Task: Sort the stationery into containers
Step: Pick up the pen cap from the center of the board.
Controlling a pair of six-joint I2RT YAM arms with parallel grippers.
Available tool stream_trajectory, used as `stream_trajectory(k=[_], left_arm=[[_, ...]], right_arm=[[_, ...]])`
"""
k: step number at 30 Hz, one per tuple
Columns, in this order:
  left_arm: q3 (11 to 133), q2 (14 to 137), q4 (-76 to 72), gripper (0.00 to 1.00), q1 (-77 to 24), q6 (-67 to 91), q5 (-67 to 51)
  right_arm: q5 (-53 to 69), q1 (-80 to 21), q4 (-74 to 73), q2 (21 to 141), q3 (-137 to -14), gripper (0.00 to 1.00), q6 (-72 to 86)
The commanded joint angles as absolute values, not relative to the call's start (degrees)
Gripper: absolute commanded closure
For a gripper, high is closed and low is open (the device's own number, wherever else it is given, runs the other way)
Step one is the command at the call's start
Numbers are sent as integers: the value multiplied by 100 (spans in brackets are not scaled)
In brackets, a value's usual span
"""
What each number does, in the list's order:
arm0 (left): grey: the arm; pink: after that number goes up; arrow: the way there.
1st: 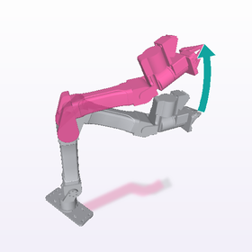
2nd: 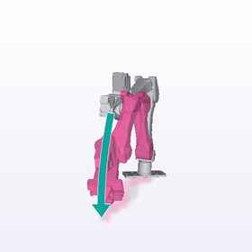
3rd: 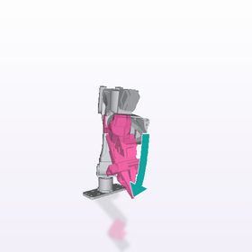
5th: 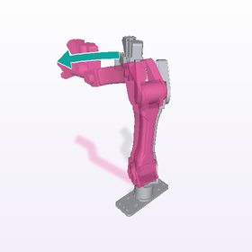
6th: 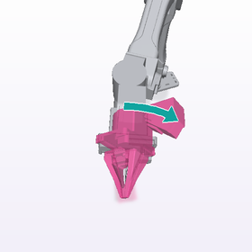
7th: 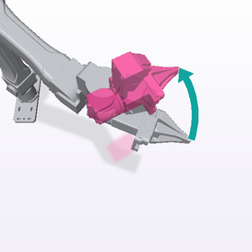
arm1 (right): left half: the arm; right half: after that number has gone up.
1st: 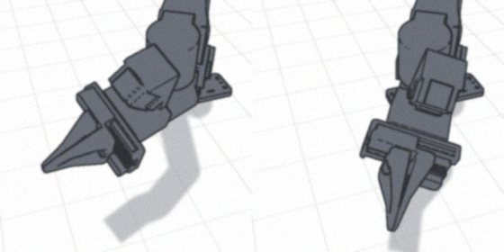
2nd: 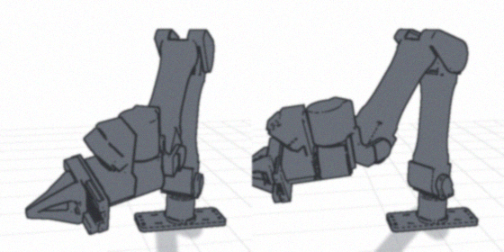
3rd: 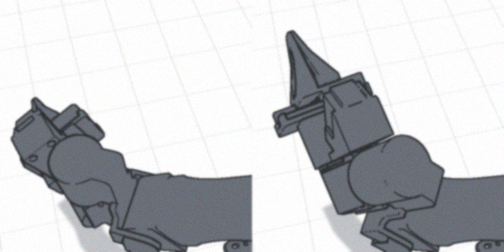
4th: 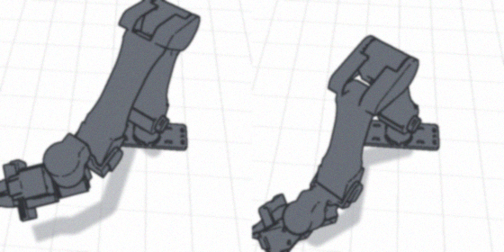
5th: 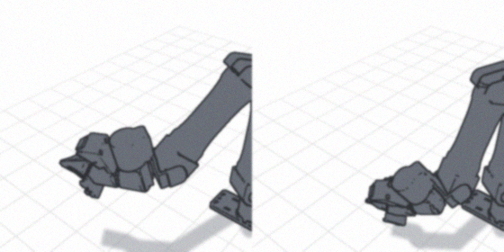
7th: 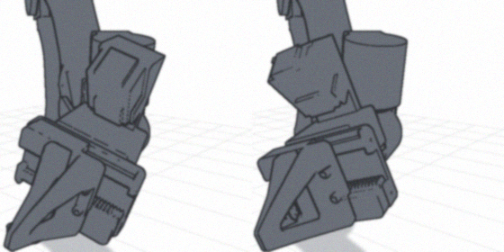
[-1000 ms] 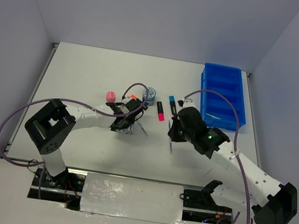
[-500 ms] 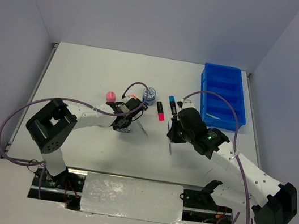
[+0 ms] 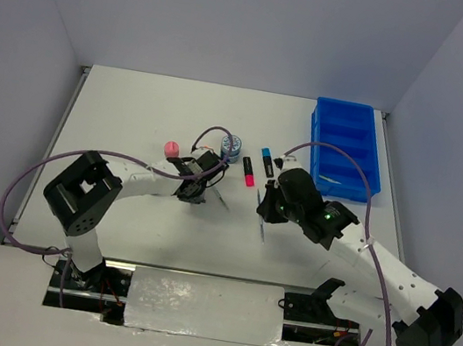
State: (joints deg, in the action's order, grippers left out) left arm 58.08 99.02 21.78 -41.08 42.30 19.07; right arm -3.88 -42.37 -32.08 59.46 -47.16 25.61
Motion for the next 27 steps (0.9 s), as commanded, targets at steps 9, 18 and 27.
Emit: stream_trajectory(k=[9,18,27], left_arm=[[5186,7948,1418,100,-4219,4526,1425],[3912,5310,-1017,100,-4245,5088,617],[3261,4140,-2558,100,-4254,5379,-220]], right_arm=[[755,-4289,-1734,5326,-4105,100,2495],[-524,-5981,557,5212,-3375,100,3400],[-2022,-7259,1380,5379,-3524,100,3393]])
